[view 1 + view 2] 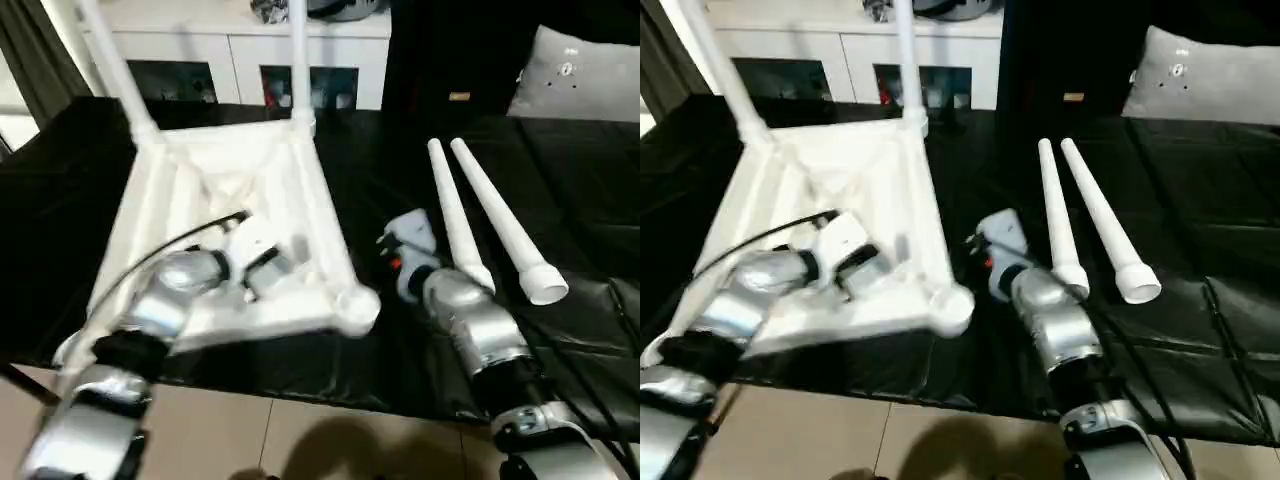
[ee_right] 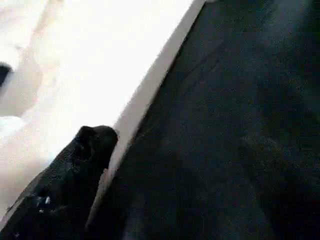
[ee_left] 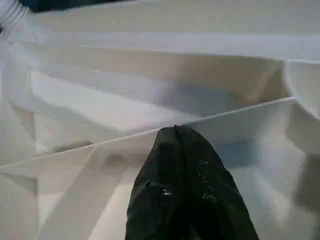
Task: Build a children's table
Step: Rotate table base, then pick table leg
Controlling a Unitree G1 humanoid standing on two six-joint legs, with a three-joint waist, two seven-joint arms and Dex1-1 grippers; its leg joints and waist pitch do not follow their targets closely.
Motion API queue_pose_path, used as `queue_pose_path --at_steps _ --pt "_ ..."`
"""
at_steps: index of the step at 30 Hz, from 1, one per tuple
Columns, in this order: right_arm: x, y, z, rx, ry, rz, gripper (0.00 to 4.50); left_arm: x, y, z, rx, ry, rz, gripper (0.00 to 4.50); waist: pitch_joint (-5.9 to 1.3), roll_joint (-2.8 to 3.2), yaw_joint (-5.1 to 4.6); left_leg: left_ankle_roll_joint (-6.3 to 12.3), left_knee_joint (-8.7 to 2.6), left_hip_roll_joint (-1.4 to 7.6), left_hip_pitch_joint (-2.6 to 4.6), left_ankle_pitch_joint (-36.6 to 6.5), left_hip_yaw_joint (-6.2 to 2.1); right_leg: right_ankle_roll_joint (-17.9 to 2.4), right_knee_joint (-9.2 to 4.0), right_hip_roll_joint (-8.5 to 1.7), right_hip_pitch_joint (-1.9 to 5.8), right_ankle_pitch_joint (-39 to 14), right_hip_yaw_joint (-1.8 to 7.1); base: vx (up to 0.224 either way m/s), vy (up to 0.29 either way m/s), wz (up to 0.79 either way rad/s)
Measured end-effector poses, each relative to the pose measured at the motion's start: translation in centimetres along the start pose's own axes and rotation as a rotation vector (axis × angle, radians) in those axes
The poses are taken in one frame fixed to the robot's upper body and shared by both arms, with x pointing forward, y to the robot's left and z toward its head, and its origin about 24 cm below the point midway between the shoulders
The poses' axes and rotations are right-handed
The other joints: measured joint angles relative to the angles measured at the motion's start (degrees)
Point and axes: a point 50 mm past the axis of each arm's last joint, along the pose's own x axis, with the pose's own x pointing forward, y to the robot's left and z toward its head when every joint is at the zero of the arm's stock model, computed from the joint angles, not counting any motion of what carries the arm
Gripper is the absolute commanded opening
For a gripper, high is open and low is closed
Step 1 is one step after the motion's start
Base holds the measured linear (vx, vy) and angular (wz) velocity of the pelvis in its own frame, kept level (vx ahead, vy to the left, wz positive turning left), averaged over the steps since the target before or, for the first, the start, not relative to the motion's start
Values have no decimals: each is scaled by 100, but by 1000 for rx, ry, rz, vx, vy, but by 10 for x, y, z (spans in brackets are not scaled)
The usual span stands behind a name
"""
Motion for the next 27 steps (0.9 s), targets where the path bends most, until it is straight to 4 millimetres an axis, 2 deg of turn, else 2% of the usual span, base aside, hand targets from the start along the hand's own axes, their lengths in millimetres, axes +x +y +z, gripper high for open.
queue_pose_path --at_steps 3,8,13,18,22,24,27 --pt "-2 -1 11 -12 -39 -31 450 4 -4 7 12 -52 -1 5 0 1 -16 4 -2 1 -36 -3 -1 0 -3 1 -11 -1 -4 0 0 0" --pt "-10 -26 26 -14 -35 -176 450 -3 -2 17 2 -153 0 5 0 0 -37 4 0 2 -37 -2 1 0 -1 0 -13 0 -3 0 0 0" --pt "-17 -49 31 10 70 -286 450 -17 -9 19 -48 -221 -41 5 1 -2 -54 -1 -2 6 -34 1 5 0 5 1 -16 0 -3 0 0 0" --pt "-20 -66 36 74 190 -353 450 -40 -10 29 -70 -281 -135 45 2 -3 -50 -2 -2 6 -27 2 12 -1 9 2 -19 0 0 0 0 0" --pt "-21 -74 26 143 318 -380 450 -54 -24 37 -81 -292 -275 76 2 -3 -32 -2 -1 7 -28 2 15 -1 12 2 -20 0 1 0 0 0" --pt "-22 -75 20 170 361 -379 414 -56 -29 40 -72 -292 -315 103 2 -3 -20 -3 0 7 -28 2 15 -1 12 2 -20 0 1 0 0 0" --pt "-21 -75 16 191 403 -372 399 -57 -32 44 -60 -298 -336 130 2 -3 -33 -4 5 7 -30 3 18 -3 17 2 -20 2 3 0 0 0"
